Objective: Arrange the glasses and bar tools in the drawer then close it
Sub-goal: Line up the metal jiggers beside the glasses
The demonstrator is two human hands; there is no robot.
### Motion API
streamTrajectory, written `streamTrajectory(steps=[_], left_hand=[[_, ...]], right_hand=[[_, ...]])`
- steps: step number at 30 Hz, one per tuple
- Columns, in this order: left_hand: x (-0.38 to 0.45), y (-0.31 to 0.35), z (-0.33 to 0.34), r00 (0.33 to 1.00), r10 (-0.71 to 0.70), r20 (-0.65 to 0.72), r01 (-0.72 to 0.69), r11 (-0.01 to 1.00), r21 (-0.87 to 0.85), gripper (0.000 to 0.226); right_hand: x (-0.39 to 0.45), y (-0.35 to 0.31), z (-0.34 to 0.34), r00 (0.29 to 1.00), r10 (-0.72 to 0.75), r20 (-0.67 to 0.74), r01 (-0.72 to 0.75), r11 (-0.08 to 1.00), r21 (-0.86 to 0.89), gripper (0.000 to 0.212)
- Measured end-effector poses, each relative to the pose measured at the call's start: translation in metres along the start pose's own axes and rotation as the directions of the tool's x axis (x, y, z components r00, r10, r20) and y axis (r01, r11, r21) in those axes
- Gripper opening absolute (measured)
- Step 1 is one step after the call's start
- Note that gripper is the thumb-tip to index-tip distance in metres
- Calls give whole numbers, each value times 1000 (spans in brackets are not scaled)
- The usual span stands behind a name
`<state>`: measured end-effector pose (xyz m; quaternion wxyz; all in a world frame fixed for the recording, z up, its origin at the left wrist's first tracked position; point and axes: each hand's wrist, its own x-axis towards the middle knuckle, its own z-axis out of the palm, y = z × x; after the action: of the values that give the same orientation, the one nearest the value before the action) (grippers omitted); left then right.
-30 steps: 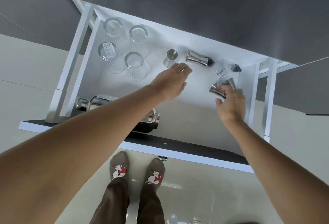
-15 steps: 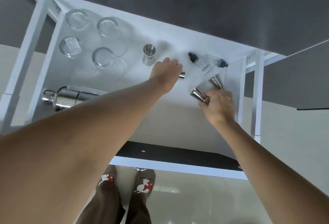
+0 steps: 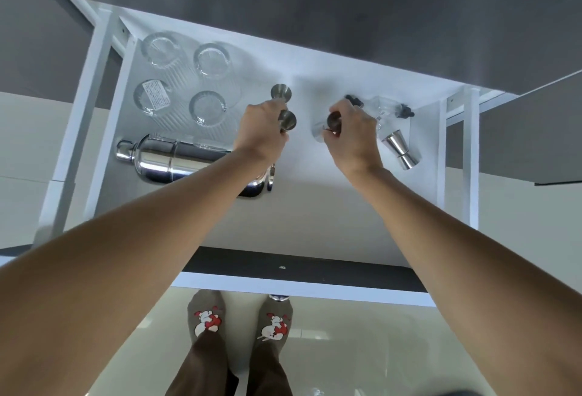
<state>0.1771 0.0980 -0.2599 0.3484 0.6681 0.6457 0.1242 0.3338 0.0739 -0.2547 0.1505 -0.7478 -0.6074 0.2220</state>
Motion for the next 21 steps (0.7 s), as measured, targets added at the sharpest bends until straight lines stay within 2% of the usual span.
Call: streamTrajectory(steps=[4, 8, 11, 13, 17, 19, 21], left_hand=[[4, -3, -5, 1000, -6, -11, 6, 1000, 21, 17], [6, -3, -4, 1000, 3, 1, -3, 999, 46, 18], [4, -2, -6, 1000, 2, 7, -2, 999, 33, 16], [2, -3, -8, 1000, -15, 27, 14, 1000, 19, 17], [-5, -2, -13, 997, -33, 72, 34, 999, -3, 48], [-10, 1, -20, 999, 9, 33, -9, 1000, 19, 54], [-19, 3, -31, 990, 121, -73, -120, 993, 16, 51]], right_hand=[[14, -18, 10, 999, -33, 5, 33, 999, 5, 21], [22, -25, 13, 999, -34, 9, 34, 999, -34, 24], [21, -18, 13, 1000, -4, 17, 5, 1000, -21, 39], [16, -8, 10, 999, 47, -5, -47, 999, -15, 49], [2, 30, -5, 962, 175, -208, -218, 953, -208, 50], [-6, 52, -14, 926, 276, -258, -340, 908, -247, 50], [-14, 73, -20, 908, 355, -223, -406, 878, -253, 48]])
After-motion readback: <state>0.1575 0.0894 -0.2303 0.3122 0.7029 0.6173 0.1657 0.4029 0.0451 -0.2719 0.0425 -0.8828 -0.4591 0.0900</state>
